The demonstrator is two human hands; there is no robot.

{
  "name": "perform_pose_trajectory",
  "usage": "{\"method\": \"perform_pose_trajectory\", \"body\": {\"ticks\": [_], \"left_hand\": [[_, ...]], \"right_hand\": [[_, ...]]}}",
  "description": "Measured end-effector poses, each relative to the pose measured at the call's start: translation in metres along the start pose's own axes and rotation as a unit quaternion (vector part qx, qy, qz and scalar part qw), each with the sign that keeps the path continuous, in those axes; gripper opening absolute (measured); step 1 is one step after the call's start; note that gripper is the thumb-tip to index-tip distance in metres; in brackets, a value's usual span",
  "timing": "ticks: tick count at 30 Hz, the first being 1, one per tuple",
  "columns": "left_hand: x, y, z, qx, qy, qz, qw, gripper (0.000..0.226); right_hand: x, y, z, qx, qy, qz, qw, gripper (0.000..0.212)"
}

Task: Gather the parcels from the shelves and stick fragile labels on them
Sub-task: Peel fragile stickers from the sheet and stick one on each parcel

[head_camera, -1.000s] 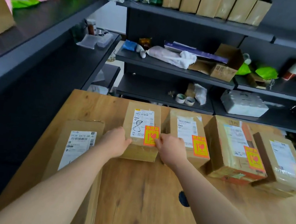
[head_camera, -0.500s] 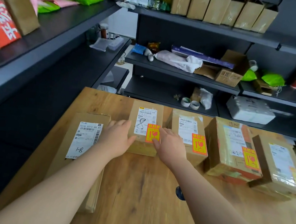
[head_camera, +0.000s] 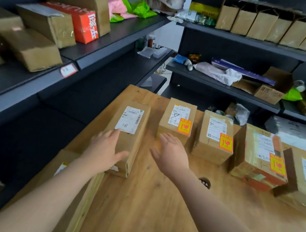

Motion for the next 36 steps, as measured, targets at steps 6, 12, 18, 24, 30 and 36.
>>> {"method": "perform_pose_trajectory", "body": {"ticks": [6, 12, 18, 24, 30, 36], "left_hand": [[-0.001, -0.044, -0.025, 0.084, -0.057, -0.001, 0.995, 0.098], [-0.014, -0.07, -0.005, 0.095, -0.104, -0.051, 0.989, 0.099], [-0.028, -0.085, 0.02, 0.074, -0.142, -0.15, 0.976, 0.078], [-0.037, -0.089, 0.031, 0.051, -0.151, -0.221, 0.962, 0.077], [-0.034, -0.09, 0.034, 0.038, -0.12, -0.26, 0.957, 0.074], [-0.009, -0.078, 0.03, 0.012, -0.062, -0.259, 0.964, 0.07]], "right_hand": [[-0.024, -0.041, -0.009, 0.013, -0.037, 0.001, 0.999, 0.059], [-0.05, -0.052, -0.005, -0.067, -0.077, 0.016, 0.995, 0.062], [-0.072, -0.055, 0.001, -0.14, -0.12, 0.017, 0.983, 0.057], [-0.083, -0.057, 0.008, -0.175, -0.151, 0.071, 0.97, 0.05], [-0.075, -0.057, 0.013, -0.178, -0.131, 0.105, 0.97, 0.047], [-0.041, -0.058, 0.007, -0.165, -0.075, 0.138, 0.974, 0.041]]}}
Point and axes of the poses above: each hand's wrist, its own z-axis towards the middle knuckle, its own x-axis out of the back of the hand, y = z × x, the point moved 7 cm from there along z, towards the middle knuckle, and after that the axes turned 9 degrees about -x, right-handed, at the moved point
